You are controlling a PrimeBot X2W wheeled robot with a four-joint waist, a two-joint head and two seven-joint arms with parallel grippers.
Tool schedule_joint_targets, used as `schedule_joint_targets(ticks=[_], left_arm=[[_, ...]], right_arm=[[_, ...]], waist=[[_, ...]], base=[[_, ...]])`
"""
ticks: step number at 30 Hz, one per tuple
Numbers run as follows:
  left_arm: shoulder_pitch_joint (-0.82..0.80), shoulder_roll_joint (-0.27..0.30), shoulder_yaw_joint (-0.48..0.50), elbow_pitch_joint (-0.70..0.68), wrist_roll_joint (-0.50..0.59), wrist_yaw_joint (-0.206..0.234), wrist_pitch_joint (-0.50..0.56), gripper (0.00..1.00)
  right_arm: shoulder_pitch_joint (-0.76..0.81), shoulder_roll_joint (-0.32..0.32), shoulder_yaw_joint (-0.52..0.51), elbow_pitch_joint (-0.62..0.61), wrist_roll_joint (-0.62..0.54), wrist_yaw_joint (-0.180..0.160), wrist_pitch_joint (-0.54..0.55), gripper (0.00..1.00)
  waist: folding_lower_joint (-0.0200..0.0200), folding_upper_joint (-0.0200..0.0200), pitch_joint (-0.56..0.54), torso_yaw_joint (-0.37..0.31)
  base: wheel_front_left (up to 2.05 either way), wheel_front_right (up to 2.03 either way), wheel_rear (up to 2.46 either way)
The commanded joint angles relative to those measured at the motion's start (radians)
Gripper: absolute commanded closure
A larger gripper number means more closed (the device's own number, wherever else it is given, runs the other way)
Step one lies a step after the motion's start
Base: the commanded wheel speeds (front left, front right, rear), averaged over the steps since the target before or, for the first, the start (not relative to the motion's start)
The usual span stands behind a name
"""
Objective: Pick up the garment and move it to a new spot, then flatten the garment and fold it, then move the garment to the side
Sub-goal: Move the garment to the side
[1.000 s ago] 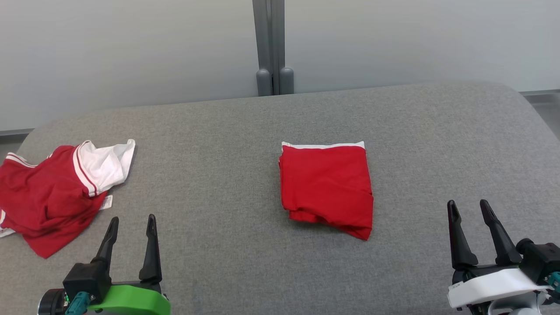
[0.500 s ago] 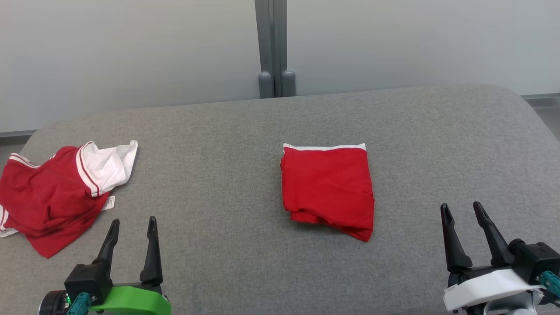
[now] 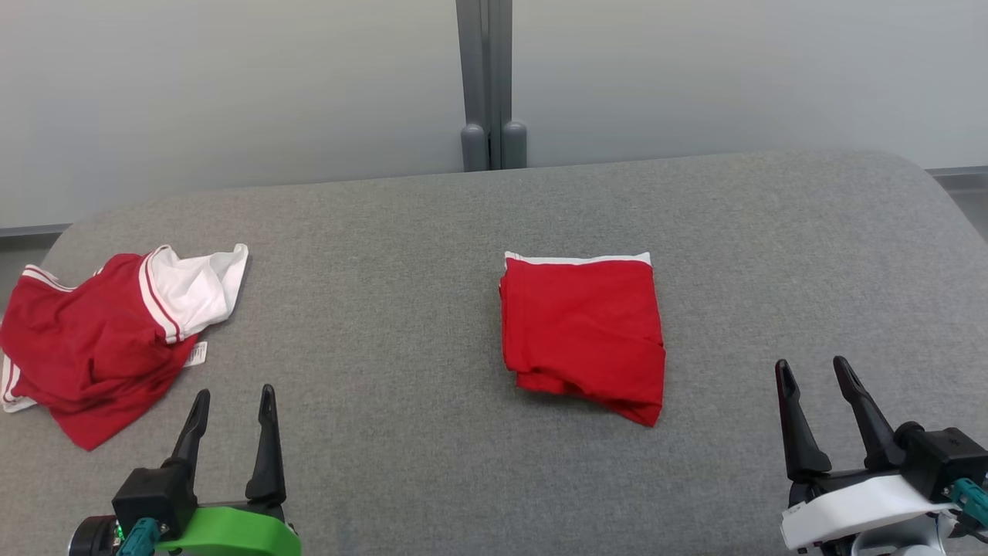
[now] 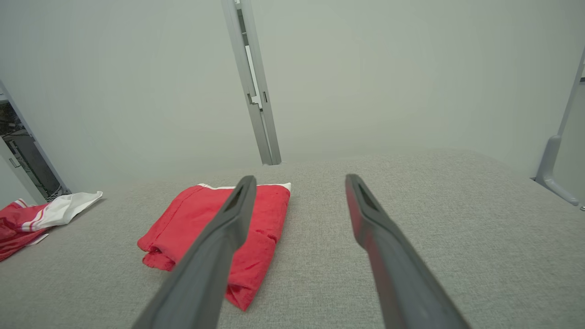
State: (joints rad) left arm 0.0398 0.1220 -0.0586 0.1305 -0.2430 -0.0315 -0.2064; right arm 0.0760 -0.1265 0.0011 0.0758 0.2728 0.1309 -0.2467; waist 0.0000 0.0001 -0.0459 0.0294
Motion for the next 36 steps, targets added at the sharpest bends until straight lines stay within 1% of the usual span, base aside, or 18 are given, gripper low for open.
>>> schedule_joint_targets(ticks=[1, 6, 9, 13, 17, 22, 26, 30, 36], left_arm=[[0.01, 0.009, 0.001, -0.002, -0.002, 0.005, -0.002, 0.0], [0.012, 0.008, -0.002, -0.006, -0.01, 0.008, -0.003, 0.0], [0.001, 0.005, -0.009, -0.007, -0.011, 0.009, -0.002, 0.0], [-0.021, 0.003, -0.02, -0.001, -0.012, 0.006, -0.003, 0.0], [-0.049, -0.005, -0.032, 0.004, -0.01, 0.006, -0.009, 0.0], [-0.092, -0.018, -0.047, 0.023, -0.014, 0.005, -0.023, 0.0], [-0.126, -0.027, -0.058, 0.037, -0.015, 0.004, -0.034, 0.0], [-0.158, -0.035, -0.068, 0.056, -0.018, 0.002, -0.044, 0.0], [-0.189, -0.044, -0.074, 0.082, -0.023, 0.002, -0.053, 0.0]], right_arm=[[0.008, 0.002, 0.001, 0.004, -0.007, 0.0, -0.001, 0.0], [-0.045, 0.005, 0.029, 0.014, -0.008, 0.0, -0.003, 0.0], [-0.096, -0.006, 0.058, 0.032, -0.019, 0.0, 0.0, 0.0], [-0.208, -0.016, 0.097, 0.072, -0.032, 0.0, 0.009, 0.0], [-0.333, -0.027, 0.12, 0.14, -0.051, 0.0, 0.025, 0.0], [-0.467, -0.038, 0.139, 0.267, -0.05, 0.0, 0.043, 0.0], [-0.532, -0.046, 0.142, 0.387, -0.059, 0.0, 0.044, 0.0], [-0.571, -0.051, 0.128, 0.515, -0.061, 0.0, 0.04, 0.0], [-0.599, -0.032, 0.115, 0.679, -0.047, 0.0, 0.023, 0.0]], waist=[[0.0, -0.0001, 0.001, 0.001], [0.0, -0.0001, 0.011, 0.003], [0.0, -0.0001, 0.023, 0.008], [0.0, -0.0001, 0.05, 0.021], [0.0, -0.0001, 0.101, 0.039], [0.0, -0.0001, 0.159, 0.07], [0.0, -0.0001, 0.196, 0.095], [0.0, -0.0001, 0.226, 0.119], [0.0, -0.0001, 0.253, 0.138]], base=[[0.0, 0.0, 0.0], [0.0, 0.0, 0.0], [0.0, 0.0, 0.0], [0.0, 0.0, 0.0], [0.0, 0.0, 0.0], [0.0, 0.0, 0.0], [0.0, 0.0, 0.0], [0.0, 0.0, 0.0], [0.0, 0.0, 0.0]])
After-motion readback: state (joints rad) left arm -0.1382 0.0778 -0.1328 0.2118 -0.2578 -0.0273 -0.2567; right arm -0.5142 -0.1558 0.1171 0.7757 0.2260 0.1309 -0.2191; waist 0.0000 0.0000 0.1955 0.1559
